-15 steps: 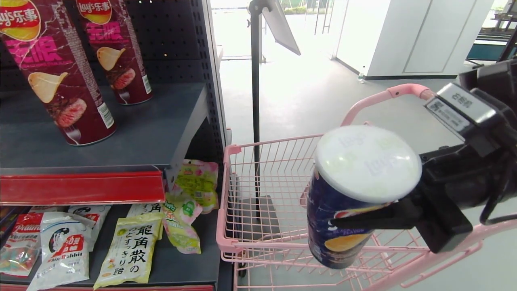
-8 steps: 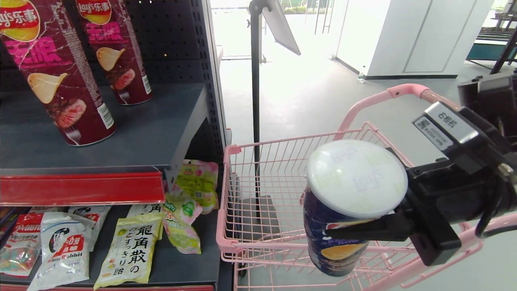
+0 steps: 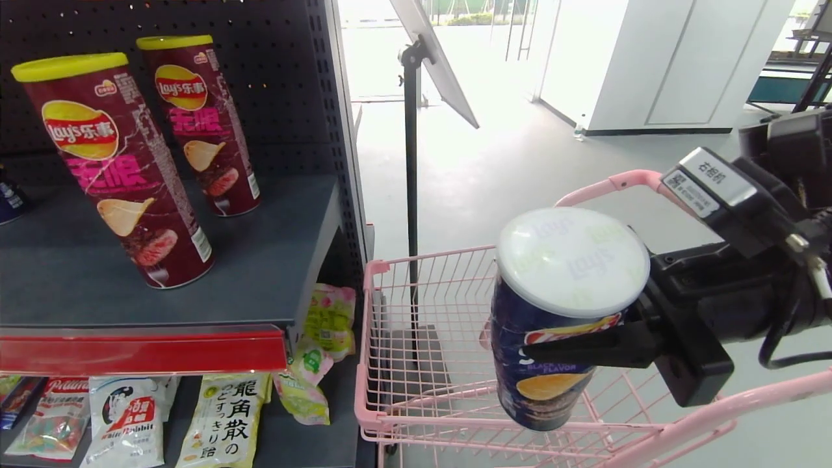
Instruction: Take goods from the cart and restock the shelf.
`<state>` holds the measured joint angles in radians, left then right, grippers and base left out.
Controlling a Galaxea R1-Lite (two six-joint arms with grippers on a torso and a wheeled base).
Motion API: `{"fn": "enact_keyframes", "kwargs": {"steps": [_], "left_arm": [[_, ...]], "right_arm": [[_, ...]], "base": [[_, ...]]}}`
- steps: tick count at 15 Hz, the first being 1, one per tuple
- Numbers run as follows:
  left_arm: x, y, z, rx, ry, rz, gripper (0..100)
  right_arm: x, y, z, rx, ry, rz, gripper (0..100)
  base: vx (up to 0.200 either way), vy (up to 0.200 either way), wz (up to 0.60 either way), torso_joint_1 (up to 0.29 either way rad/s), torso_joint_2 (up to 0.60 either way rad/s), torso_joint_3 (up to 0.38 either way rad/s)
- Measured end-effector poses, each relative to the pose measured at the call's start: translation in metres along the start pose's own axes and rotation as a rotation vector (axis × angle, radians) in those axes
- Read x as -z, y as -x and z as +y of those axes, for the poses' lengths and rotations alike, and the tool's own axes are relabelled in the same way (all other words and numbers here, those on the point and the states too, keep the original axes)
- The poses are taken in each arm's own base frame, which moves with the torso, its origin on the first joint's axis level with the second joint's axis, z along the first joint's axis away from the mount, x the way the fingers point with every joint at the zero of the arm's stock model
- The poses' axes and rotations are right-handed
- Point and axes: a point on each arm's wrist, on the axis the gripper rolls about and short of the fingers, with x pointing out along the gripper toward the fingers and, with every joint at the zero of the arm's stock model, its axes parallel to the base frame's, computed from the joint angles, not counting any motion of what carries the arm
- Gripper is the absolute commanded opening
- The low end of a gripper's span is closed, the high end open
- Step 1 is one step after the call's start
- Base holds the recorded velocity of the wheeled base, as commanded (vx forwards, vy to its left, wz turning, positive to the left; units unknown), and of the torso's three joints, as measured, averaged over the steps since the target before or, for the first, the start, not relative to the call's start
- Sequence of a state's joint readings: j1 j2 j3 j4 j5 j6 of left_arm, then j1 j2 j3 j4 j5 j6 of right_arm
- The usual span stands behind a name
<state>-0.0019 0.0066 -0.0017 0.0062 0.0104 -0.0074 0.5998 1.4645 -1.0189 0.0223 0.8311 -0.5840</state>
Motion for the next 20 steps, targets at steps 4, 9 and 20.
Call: {"fn": "enact_keyframes", "kwargs": {"steps": [4, 9, 20], "left_arm": [[0.000, 0.000, 0.000, -0.001, 0.000, 0.000, 100], [0.000, 0.000, 0.000, 0.000, 0.000, -0.002, 100], [0.000, 0.000, 0.000, 0.000, 0.000, 0.000, 100]], "right_arm": [[-0.007, 0.002, -0.002, 0.004, -0.010, -0.017, 0], [-0.014, 0.001, -0.001, -0.001, 0.007, -0.032, 0], [0.001, -0.013, 0.021, -0.097, -0.029, 0.005, 0]], "base": [[0.000, 0.000, 0.00, 0.225, -0.56, -0.333], [0.000, 0.000, 0.00, 0.247, -0.58, -0.331], [0.000, 0.000, 0.00, 0.078, -0.17, -0.093]]}}
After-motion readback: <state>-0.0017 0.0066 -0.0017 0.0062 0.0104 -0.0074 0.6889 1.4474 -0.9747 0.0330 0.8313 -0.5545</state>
